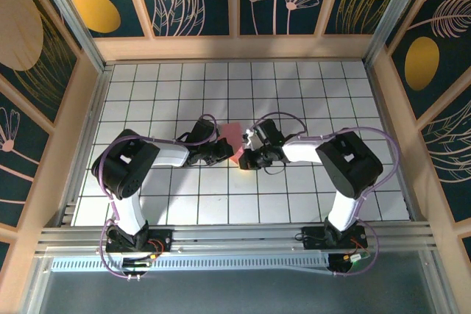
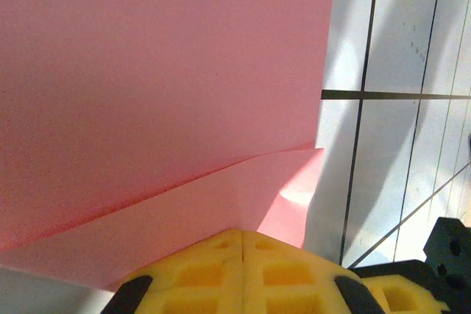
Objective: Fold a paper plane with a square sheet of paper (fold left side to right side)
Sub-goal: Third fold the triangle at the center of the table.
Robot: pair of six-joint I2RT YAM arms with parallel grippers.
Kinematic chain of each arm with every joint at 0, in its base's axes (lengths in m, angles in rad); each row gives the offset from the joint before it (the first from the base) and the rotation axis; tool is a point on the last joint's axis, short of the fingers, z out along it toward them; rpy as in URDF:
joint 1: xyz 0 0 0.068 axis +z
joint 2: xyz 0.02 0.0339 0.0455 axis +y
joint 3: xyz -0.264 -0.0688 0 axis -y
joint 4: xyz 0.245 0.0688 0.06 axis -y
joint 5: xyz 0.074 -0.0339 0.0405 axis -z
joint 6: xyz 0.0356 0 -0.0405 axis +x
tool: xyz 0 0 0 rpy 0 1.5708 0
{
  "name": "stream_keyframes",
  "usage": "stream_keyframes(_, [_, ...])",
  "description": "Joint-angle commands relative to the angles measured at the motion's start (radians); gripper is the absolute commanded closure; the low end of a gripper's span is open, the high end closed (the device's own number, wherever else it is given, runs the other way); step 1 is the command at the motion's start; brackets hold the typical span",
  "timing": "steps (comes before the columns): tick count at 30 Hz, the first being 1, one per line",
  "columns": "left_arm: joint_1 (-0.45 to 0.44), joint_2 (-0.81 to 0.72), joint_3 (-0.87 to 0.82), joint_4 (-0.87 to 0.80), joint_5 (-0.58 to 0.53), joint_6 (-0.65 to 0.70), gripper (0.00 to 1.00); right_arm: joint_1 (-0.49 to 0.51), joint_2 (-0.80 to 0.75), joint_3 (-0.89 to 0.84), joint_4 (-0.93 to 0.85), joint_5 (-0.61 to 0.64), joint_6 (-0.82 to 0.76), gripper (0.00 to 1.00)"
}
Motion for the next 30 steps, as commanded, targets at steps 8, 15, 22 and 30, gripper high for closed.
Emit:
stream_keyframes(8, [-0.010,0.081,-0.004,-0.132,-0.071,0.008,1.00,-0.068,-0.145,-0.095,-0.220,0.006,-0.039,1.00])
stream_keyframes(15, [-0.032,0.107,0.011,-0.046,-0.026,-0.055,1.00,-0.181,-0.274,-0.089,-0.144,0.016,-0.056,0.71])
stream_keyframes(22, [-0.034,0.061,0.042,-0.003,-0.021,-0.078,0.93,-0.215,-0.250,-0.079,0.008,0.076,-0.090,0.52])
stream_keyframes(30, [0.009,-0.093,0.091,-0.124,-0.116,0.008,0.66,-0.181,-0.105,0.027,0.100,0.058,-0.205,0.53])
